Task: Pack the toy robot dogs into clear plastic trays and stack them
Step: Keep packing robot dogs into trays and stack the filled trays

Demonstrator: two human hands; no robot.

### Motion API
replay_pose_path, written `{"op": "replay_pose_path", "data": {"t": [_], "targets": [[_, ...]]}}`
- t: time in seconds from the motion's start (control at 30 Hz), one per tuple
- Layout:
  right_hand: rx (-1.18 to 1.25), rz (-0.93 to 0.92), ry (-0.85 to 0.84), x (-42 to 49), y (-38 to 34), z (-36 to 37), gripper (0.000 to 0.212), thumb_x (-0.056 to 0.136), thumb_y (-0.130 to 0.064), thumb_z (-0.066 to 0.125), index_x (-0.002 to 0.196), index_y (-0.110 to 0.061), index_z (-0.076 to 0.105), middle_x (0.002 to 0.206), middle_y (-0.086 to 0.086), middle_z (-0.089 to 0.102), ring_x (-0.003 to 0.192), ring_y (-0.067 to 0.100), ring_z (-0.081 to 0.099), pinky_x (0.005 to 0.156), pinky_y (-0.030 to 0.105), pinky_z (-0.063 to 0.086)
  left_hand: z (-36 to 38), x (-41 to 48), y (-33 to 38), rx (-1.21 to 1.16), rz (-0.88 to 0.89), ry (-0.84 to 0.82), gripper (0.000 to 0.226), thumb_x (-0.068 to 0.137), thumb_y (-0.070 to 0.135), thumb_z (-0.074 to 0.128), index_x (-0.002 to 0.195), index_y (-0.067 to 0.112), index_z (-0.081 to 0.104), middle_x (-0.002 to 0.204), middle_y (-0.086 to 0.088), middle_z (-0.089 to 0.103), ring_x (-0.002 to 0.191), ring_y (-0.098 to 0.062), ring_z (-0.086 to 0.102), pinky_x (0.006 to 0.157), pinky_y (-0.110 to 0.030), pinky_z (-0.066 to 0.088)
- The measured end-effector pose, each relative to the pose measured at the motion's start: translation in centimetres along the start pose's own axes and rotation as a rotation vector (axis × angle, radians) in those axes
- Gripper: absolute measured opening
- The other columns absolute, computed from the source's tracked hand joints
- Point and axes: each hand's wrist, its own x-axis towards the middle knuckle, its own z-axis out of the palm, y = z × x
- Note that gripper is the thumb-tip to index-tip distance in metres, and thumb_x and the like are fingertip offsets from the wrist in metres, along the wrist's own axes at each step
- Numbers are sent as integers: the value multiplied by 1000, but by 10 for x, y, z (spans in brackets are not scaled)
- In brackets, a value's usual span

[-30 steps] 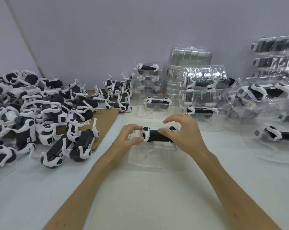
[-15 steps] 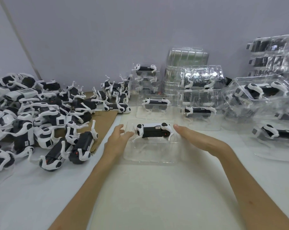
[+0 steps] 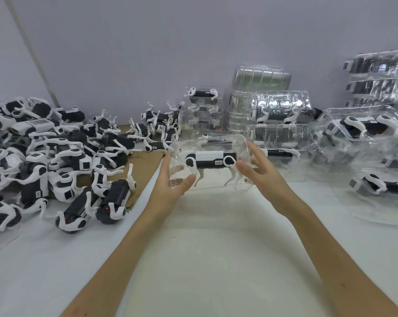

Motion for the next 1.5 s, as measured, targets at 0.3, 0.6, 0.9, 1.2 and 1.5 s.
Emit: {"op": "replay_pose_path", "data": {"t": [0.3, 0.6, 0.9, 1.2, 1.5], "targets": [[-26, -16, 174, 1, 4, 10, 58, 72, -68, 63, 125, -54, 43, 112, -28, 50, 91, -7, 60, 71, 17, 42, 1, 0, -4, 13, -20, 33, 100, 67, 42, 78, 152, 39, 25, 128, 2, 54, 102, -14, 63, 87, -27, 52], [85, 17, 86, 1, 4, 9, 64, 75, -50, 78, 131, -43, 46, 121, -12, 62, 96, 4, 65, 74, 22, 45, -4, 2, -5, 57, -37, 162, 94, 72, 35, 81, 149, 34, 29, 133, 2, 39, 108, -14, 54, 77, -21, 44], [-83, 79, 203, 3, 12, 18, 56, 88, -51, 68, 137, -33, 45, 120, -7, 56, 100, 15, 61, 79, 27, 45, -4, 3, -6, 6, -133, 113, 67, 82, 30, 78, 140, 38, 46, 126, 15, 58, 113, -16, 60, 88, -29, 50], [-115, 324, 57, 5, 14, 11, 66, 93, -50, 60, 150, -28, 34, 147, 2, 45, 125, 21, 52, 83, 31, 46, -9, 4, -8, -104, -237, 136, 39, 89, 24, 70, 114, 52, 60, 126, 15, 59, 107, 0, 59, 93, -33, 48], [-688, -385, 41, -12, -6, 26, 65, 94, -52, 58, 152, -36, 33, 160, -13, 30, 145, 5, 26, 117, 35, 16, -8, 3, -11, -11, -172, 180, 43, 91, 16, 68, 131, 27, 58, 135, 7, 56, 100, 18, 57, 85, -20, 40]]}}
